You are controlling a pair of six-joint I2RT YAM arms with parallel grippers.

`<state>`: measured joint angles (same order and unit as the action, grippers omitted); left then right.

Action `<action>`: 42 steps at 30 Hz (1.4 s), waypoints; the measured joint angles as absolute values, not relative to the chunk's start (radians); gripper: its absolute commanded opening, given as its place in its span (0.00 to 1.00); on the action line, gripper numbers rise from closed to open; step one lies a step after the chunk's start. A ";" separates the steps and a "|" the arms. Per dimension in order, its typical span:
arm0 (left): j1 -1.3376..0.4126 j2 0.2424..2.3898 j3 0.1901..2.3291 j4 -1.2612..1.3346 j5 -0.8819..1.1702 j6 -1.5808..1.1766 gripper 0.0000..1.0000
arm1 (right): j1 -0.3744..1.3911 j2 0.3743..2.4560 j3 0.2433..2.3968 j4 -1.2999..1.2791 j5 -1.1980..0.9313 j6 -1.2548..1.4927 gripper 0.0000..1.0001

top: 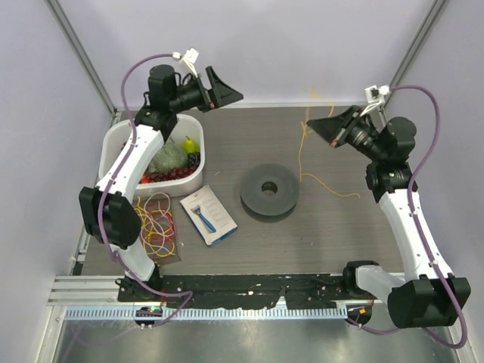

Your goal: Wrap the cables

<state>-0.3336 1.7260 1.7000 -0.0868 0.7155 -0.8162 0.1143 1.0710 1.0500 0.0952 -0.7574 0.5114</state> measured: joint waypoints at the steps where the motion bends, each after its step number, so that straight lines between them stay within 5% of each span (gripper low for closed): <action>1: -0.293 1.724 1.702 -0.101 0.705 -0.751 0.99 | 0.057 1.077 1.045 0.150 -0.762 0.641 0.01; 6: -0.281 1.656 1.664 -0.136 0.693 -0.498 1.00 | -0.065 1.126 1.005 0.311 -0.764 1.018 0.01; 11: -0.393 1.538 1.618 -0.193 0.715 -0.249 0.97 | -0.075 1.242 1.167 -0.001 -0.642 0.893 0.01; 16: -0.512 1.476 1.483 -0.167 0.727 -0.184 0.95 | -0.088 1.211 1.126 -0.031 -0.637 0.918 0.01; 32: -0.751 1.824 1.521 0.063 0.659 -0.236 0.79 | -0.066 1.144 1.059 0.037 -0.656 1.013 0.01; 34: -0.752 1.871 1.554 0.091 0.644 -0.245 0.62 | -0.065 1.130 1.055 0.037 -0.656 1.016 0.01; 38: -0.751 1.928 1.575 0.129 0.644 -0.267 0.08 | -0.065 1.110 1.053 0.037 -0.656 1.018 0.01; 42: -0.737 1.954 1.584 0.170 0.647 -0.292 0.00 | -0.065 1.104 1.052 0.023 -0.652 1.011 0.01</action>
<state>-0.7368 1.9545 1.5845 0.1696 0.6468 -0.2924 -0.0654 1.1038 1.0523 0.0227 -0.6518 1.0111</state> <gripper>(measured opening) 0.041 0.039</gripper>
